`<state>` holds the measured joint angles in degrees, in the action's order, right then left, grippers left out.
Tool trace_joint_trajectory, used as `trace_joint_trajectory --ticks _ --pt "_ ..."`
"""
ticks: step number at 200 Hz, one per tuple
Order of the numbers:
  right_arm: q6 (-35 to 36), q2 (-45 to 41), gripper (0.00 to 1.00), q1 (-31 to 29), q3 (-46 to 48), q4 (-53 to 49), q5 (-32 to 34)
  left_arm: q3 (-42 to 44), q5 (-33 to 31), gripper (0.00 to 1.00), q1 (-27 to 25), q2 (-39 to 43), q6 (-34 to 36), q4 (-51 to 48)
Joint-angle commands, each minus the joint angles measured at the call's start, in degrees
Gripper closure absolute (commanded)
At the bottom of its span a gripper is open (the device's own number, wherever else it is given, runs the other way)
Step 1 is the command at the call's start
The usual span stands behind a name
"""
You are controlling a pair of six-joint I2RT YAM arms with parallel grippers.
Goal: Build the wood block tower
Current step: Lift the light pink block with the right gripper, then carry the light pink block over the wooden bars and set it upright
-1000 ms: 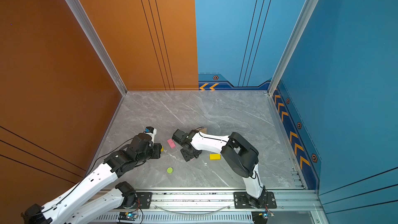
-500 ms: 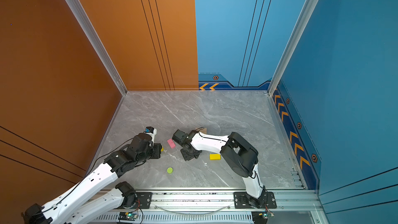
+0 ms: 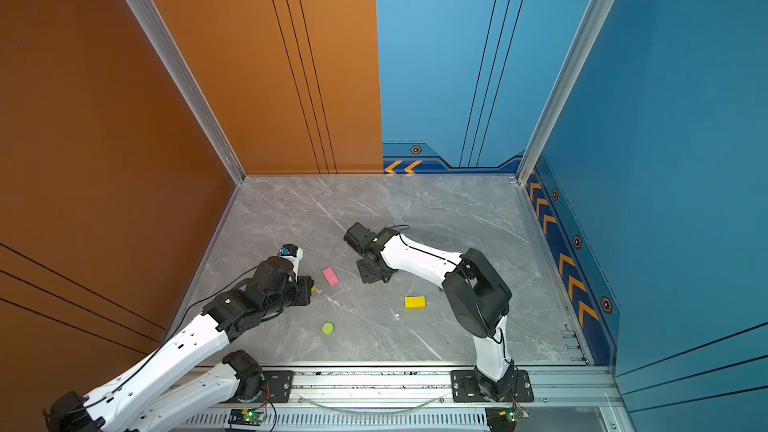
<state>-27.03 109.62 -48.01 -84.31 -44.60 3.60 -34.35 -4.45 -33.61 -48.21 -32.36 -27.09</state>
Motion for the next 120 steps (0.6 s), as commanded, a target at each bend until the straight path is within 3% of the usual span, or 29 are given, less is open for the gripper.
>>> trace_joint_trajectory --ticks 1,65,120 --pt "-0.48 -0.12 0.72 2.13 -2.86 -3.12 2.33 1.03 1.69 0.95 0.86 -0.68 0.96 1.72" --pt "-2.8 4.69 0.72 6.97 -7.85 -3.56 4.2 1.29 3.07 0.95 2.48 -1.96 1.13 3.16" --pt "-5.11 7.56 0.7 7.49 -9.02 -2.47 5.25 1.48 4.34 0.95 3.4 -3.15 1.24 3.98"
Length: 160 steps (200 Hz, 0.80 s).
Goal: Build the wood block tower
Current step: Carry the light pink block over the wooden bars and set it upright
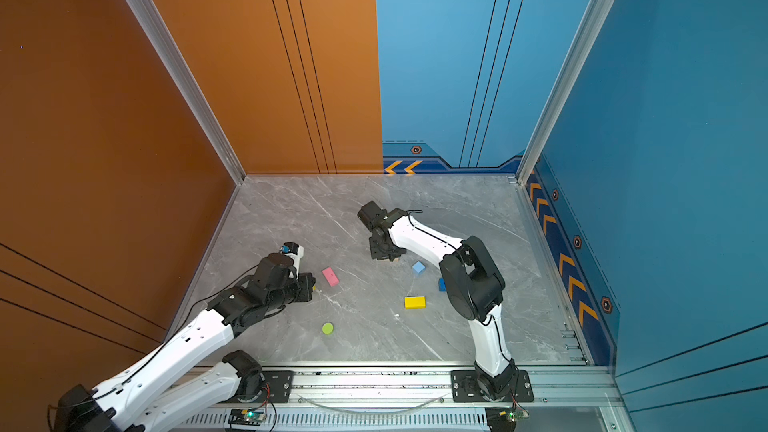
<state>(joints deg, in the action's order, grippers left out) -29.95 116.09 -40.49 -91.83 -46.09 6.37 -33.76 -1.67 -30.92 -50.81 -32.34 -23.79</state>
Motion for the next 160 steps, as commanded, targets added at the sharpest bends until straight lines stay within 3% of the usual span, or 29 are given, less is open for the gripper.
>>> trace_joint_trajectory --ticks 1,160 --pt "-2.24 1.12 0.7 -0.03 -1.46 -0.96 2.49 0.89 1.57 0.95 0.7 -0.58 1.22 0.68" --pt "-5.46 4.63 0.6 3.2 -0.8 1.52 2.5 0.97 2.38 0.96 1.56 -1.14 1.37 1.1"
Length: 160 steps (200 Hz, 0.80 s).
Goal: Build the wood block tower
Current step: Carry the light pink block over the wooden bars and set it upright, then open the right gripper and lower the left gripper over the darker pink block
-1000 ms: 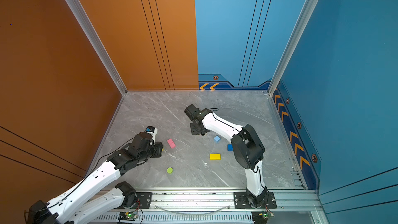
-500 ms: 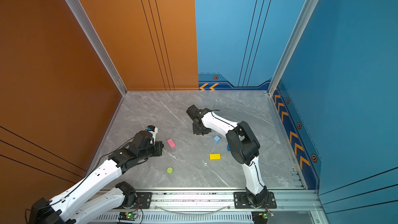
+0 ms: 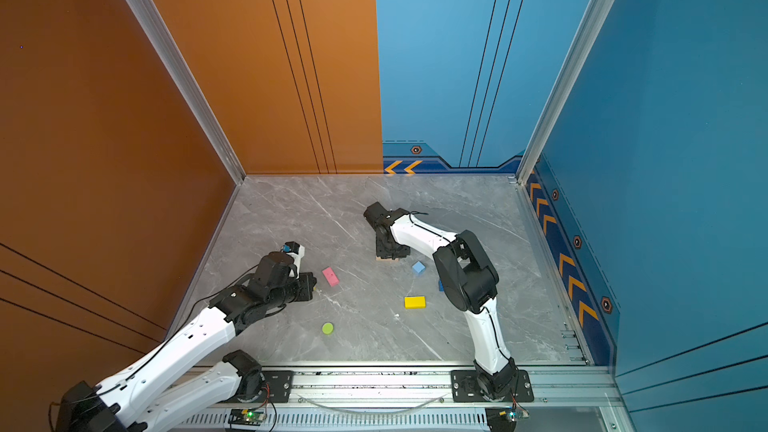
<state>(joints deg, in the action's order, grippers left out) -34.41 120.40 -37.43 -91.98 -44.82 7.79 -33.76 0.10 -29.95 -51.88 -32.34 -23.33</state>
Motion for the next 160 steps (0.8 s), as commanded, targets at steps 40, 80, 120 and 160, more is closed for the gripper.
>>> trace_joint_trajectory --ticks 40,80,120,160 --pt "-1.18 0.35 0.53 0.23 -0.68 0.43 1.02 1.0 0.57 0.96 0.6 0.02 1.38 0.57" --pt "-1.23 -0.31 0.46 0.17 -0.83 0.48 1.04 0.94 0.52 0.96 0.6 -0.13 1.33 0.57" --pt "-1.11 -4.18 0.36 0.24 -0.08 0.67 1.09 0.8 0.78 0.93 0.6 -0.67 1.37 0.57" --pt "-1.04 -11.49 0.32 0.14 4.18 4.05 0.09 -0.8 2.19 0.58 0.33 -4.18 0.96 0.48"
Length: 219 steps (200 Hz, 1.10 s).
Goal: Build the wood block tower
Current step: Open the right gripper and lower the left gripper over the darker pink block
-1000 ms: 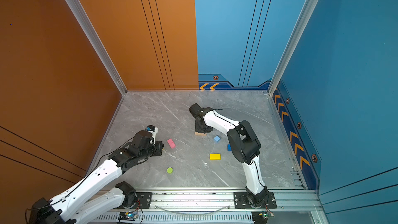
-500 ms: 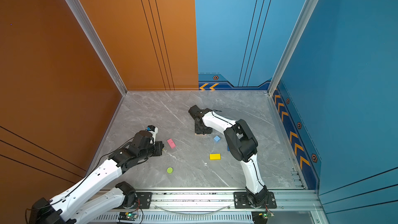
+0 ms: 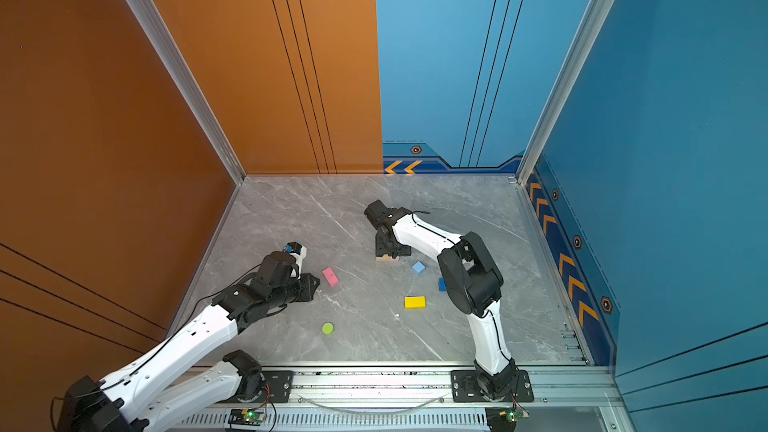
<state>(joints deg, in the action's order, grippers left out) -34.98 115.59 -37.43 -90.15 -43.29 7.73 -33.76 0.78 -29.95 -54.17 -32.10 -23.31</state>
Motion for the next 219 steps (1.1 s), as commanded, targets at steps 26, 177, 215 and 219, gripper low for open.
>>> trace_joint_trajectory --ticks 26,177,215,219 --pt "-0.45 -11.18 0.31 0.37 6.75 6.14 -0.01 -2.51 1.43 0.4 -0.77 -5.72 -0.34 0.48" --pt "-0.31 -23.33 0.33 5.75 25.55 19.87 -4.82 -17.25 -7.63 0.3 -5.25 -27.94 -11.34 -6.47" --pt "-0.36 -23.82 0.33 7.22 27.72 21.87 -6.3 -19.88 -7.06 0.3 -5.13 -32.25 -12.29 -6.56" --pt "-0.42 -23.9 0.33 7.41 27.88 21.98 -6.41 -20.15 -6.94 0.3 -5.11 -32.63 -12.37 -6.62"
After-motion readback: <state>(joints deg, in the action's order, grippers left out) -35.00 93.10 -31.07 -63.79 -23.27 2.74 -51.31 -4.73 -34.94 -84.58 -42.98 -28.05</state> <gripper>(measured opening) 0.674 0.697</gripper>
